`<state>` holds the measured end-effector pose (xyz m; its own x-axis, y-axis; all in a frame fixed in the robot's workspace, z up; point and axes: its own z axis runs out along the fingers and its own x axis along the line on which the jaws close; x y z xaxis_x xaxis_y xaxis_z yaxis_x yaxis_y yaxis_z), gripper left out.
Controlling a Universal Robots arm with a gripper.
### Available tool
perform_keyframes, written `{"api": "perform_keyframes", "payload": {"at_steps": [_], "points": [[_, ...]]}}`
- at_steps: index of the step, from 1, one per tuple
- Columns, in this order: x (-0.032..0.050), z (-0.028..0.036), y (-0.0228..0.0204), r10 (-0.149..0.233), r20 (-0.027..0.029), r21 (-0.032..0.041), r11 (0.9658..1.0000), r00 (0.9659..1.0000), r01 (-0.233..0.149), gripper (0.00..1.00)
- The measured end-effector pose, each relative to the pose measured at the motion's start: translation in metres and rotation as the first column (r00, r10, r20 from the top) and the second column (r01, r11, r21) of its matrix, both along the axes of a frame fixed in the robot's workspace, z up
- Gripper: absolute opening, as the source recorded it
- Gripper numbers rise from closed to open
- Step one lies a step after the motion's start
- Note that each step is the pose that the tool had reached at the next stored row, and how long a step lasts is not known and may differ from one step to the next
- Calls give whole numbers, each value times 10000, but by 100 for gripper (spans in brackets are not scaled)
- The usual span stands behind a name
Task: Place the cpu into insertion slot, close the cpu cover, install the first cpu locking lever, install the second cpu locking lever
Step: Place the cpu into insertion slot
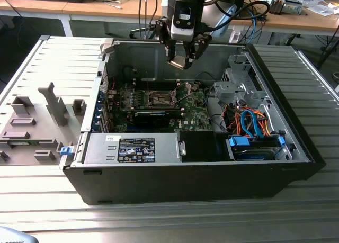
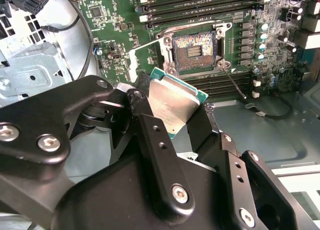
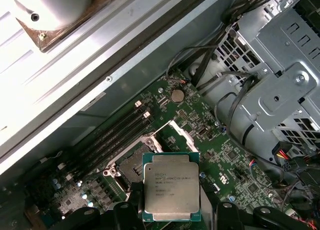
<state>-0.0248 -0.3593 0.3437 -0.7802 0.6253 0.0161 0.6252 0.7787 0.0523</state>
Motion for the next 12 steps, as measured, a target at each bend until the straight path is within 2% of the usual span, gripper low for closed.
{"api": "perform_keyframes", "payload": {"at_steps": [12], "points": [[0, -1, 0, -174, 0, 0, 9998, 9998, 174, 54]]}}
